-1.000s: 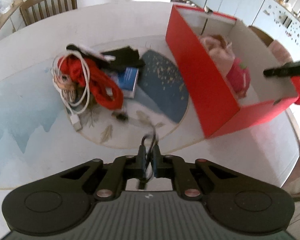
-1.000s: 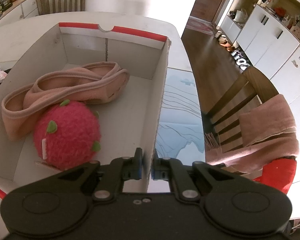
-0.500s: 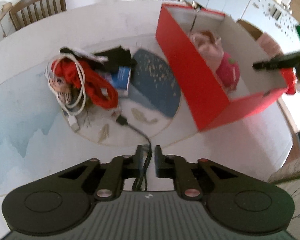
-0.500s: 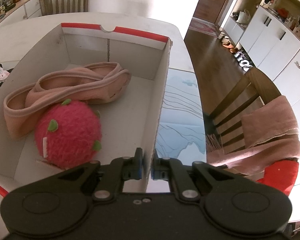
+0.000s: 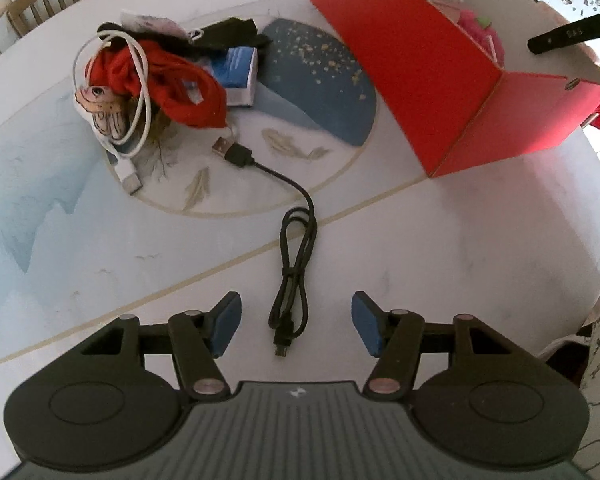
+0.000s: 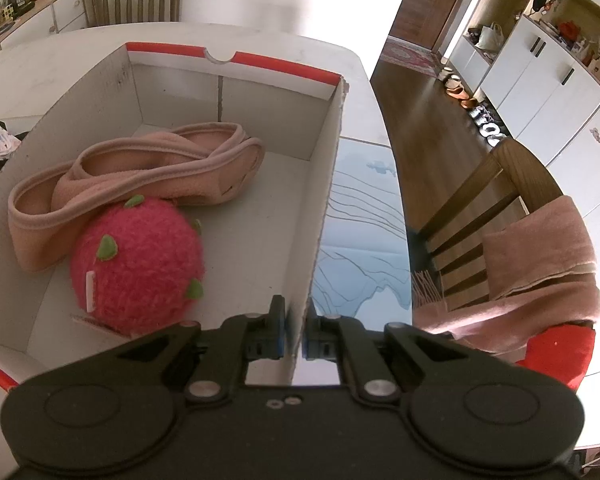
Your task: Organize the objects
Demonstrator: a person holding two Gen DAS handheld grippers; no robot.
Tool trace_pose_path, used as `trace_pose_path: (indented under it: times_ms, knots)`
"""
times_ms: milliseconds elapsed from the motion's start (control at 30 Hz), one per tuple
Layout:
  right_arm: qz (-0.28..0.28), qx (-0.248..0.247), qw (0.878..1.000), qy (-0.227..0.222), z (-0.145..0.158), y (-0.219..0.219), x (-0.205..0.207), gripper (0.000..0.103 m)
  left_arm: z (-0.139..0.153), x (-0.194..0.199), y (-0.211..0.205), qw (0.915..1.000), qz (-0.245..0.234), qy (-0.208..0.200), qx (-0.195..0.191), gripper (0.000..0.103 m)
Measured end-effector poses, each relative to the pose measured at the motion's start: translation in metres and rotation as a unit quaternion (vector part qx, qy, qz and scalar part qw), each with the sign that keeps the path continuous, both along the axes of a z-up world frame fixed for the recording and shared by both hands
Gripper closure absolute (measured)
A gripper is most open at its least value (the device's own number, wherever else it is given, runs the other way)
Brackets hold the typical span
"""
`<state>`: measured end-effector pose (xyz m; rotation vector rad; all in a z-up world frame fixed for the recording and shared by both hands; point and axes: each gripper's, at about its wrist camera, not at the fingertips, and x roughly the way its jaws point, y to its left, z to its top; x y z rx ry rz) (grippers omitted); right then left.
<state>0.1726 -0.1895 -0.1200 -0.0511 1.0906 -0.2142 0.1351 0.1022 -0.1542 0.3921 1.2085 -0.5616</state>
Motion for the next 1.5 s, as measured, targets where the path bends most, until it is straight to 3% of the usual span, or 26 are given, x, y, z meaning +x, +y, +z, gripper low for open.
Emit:
trace_pose_path:
  times_ms: [300,433,533,700,1100,1333,1500]
  knots:
    - [-0.001,0.0,1.0,0.0,0.0,0.0,0.0,0.097,0.0,-0.002,-0.001,0.9998,-0.01,-0.012,0.013,0.085]
    - [0.0,0.0,1.0,0.0,0.0,0.0,0.0,0.097,0.0,-0.006,-0.003,0.9993,-0.02,-0.021,0.022,0.085]
    - [0.0,0.0,1.0,0.0,0.0,0.0,0.0,0.097,0.006,-0.002,-0.001,0.9997,-0.003,-0.023,0.007,0.095]
    - [0.0,0.001,1.0,0.0,0.0,0.0,0.0,0.097,0.029,0.012,0.004,0.9984,0.031,-0.028,-0.037,0.098]
    - [0.003,0.008,1.0,-0.003,0.0,-0.003,-0.001,0.098,0.098,0.031,-0.01,0.9903,0.04,-0.061,-0.118,0.1]
    - [0.003,0.01,1.0,-0.005,0.0,-0.004,-0.002,0.098,0.152,0.05,-0.03,0.9835,0.011,-0.108,-0.145,0.102]
    - [0.003,0.014,1.0,-0.005,-0.001,-0.006,-0.002,0.098,0.174,0.059,-0.048,0.979,-0.009,-0.131,-0.156,0.102]
